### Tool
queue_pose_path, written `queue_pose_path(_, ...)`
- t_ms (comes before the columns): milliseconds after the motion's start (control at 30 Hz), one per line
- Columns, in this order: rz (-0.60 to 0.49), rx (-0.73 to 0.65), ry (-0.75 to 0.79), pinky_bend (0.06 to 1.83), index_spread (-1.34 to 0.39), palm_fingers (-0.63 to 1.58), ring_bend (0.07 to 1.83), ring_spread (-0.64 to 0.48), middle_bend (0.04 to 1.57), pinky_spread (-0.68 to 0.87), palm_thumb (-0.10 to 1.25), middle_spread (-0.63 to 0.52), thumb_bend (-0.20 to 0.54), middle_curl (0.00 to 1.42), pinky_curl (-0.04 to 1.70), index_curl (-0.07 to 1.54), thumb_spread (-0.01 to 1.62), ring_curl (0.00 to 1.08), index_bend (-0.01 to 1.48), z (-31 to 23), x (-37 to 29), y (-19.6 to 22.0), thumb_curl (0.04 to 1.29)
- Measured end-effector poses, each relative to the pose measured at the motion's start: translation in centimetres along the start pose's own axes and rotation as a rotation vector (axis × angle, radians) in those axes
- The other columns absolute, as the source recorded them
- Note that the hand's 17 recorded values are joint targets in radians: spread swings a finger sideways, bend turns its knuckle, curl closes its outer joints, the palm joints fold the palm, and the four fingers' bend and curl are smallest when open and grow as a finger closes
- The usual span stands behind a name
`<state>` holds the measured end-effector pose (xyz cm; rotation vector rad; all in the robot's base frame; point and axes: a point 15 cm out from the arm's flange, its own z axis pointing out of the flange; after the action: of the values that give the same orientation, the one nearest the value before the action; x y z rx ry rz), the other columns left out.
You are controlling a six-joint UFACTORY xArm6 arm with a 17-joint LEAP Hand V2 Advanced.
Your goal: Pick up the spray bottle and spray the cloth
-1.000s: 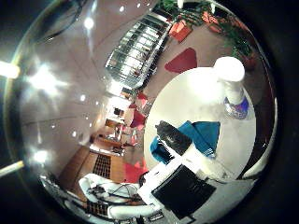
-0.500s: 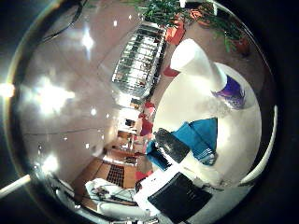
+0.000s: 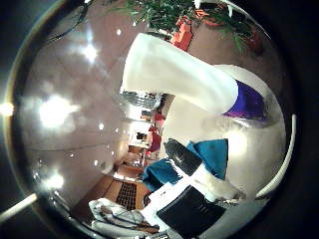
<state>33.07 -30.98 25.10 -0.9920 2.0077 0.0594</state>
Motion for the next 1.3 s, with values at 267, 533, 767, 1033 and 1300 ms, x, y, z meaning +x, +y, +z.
queue_pose_path(267,-0.024,-0.024,-0.007,0.46,-0.09,0.19,0.5,0.23,0.31,0.41,0.61,0.19,-0.023,0.36,0.28,0.27,1.06,0.26,0.16,3.1,-2.7,-0.9,0.32)
queue_pose_path(533,-0.036,-0.062,-0.002,0.4,-0.14,0.44,0.58,0.12,0.38,0.34,0.63,0.03,-0.021,0.39,0.24,0.33,1.05,0.27,0.2,6.0,-4.7,-0.8,0.33)
queue_pose_path(767,-0.027,-0.077,-0.006,0.65,-0.32,1.12,0.93,-0.21,0.61,-0.14,0.8,-0.18,0.003,0.52,0.29,0.41,1.04,0.4,0.22,6.9,-5.4,-0.5,0.4)
queue_pose_path(1033,0.009,-0.037,-0.071,1.09,-0.35,1.29,1.16,-0.21,1.02,-0.32,0.96,-0.15,-0.009,0.68,0.52,0.71,1.01,0.53,0.71,7.5,-6.9,-1.2,0.5)
queue_pose_path(1300,-0.021,-0.014,-0.105,1.25,-0.26,1.2,1.34,-0.19,1.25,-0.23,1.01,-0.11,-0.011,0.72,0.69,0.83,1.0,0.61,1.01,7.0,-9.4,-2.0,0.59)
